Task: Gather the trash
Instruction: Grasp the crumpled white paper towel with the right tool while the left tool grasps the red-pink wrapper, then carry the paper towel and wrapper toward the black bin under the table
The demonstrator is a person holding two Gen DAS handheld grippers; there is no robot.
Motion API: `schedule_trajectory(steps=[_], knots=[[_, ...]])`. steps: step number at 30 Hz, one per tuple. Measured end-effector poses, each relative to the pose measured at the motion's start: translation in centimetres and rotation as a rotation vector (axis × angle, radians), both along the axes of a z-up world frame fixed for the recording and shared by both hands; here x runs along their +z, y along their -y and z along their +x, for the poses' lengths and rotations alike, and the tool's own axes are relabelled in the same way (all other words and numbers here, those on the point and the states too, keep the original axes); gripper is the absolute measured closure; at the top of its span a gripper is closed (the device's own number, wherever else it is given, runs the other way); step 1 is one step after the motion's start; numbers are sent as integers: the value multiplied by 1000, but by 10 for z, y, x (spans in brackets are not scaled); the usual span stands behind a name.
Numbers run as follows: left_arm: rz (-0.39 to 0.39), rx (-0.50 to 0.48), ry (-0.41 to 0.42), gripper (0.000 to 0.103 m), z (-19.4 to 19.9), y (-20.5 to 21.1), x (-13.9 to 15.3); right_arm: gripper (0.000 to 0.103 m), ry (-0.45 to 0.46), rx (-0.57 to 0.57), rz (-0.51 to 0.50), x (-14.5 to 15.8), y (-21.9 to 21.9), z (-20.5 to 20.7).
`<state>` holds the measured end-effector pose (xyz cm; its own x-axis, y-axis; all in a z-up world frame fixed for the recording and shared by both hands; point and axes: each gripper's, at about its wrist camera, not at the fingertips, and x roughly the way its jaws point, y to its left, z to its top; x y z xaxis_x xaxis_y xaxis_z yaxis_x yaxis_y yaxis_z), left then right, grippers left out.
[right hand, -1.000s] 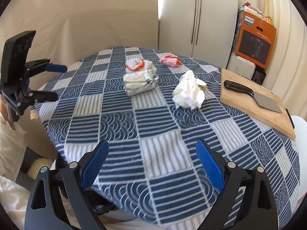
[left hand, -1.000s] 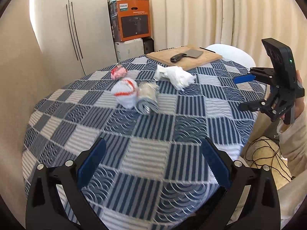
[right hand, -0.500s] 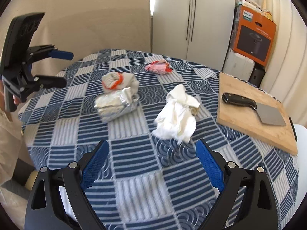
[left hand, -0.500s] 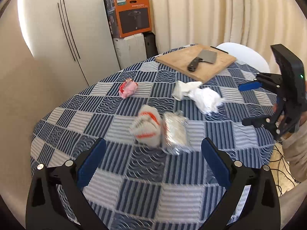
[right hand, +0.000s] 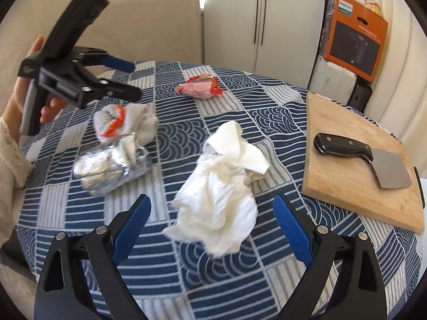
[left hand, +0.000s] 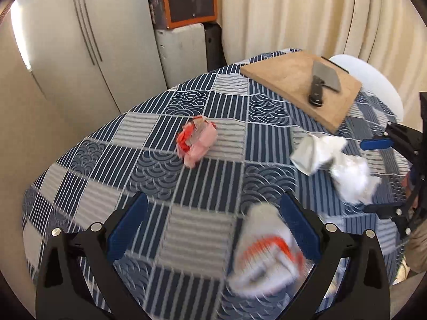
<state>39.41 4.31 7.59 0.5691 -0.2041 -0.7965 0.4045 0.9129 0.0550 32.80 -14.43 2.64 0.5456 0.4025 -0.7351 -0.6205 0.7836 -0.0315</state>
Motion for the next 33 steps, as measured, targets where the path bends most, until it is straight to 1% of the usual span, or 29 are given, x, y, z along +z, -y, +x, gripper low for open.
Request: schedule_trajectory(steps=[4, 6, 7, 8, 11, 13, 15, 16, 17, 18, 19, 20, 21, 26, 29, 33], knots=[[39, -20, -27, 6, 32, 7, -16, 15, -16, -10, -10, -10, 0, 14], [61, -36, -28, 6, 45, 11, -24, 15, -27, -10, -11, -14, 2, 18], [72, -34, -8, 6, 52, 13, -25, 15, -31, -11, -10, -16, 2, 20], [69, -33, 8, 6, 57, 13, -26, 15, -33, -10, -6, -17, 3, 21], [38, -45, -19, 6, 74, 14, -29, 15, -36, -4, 14, -16, 5, 22], [59, -43, -12, 6, 83, 17, -31, 15, -32, -3, 27, -15, 7, 21], [60, -47, -17, 6, 90, 19, -34, 17, -36, 5, 42, -14, 8, 21], [49, -52, -29, 9, 94, 21, -36, 28, -38, 11, 48, -13, 8, 20], [45, -59, -36, 15, 95, 22, -37, 43, -45, 19, 54, -13, 9, 20], [48, -72, -46, 32, 96, 24, -39, 49, -58, 33, 63, -13, 9, 20], [55, -78, -55, 47, 97, 26, -41, 53, -59, 36, 59, -13, 9, 20], [69, -82, -67, 55, 98, 29, -44, 58, -54, 37, 55, -12, 9, 19], [76, -85, -75, 59, 98, 30, -45, 59, -54, 38, 58, -11, 10, 18], [69, -76, -57, 60, 85, 30, -31, 61, -45, 41, 60, -8, 12, 12], [98, -67, -36, 60, 72, 29, -19, 61, -33, 53, 63, -4, 14, 4], [98, -49, -15, 60, 52, 23, -3, 61, -15, 70, 55, 3, 18, -16]])
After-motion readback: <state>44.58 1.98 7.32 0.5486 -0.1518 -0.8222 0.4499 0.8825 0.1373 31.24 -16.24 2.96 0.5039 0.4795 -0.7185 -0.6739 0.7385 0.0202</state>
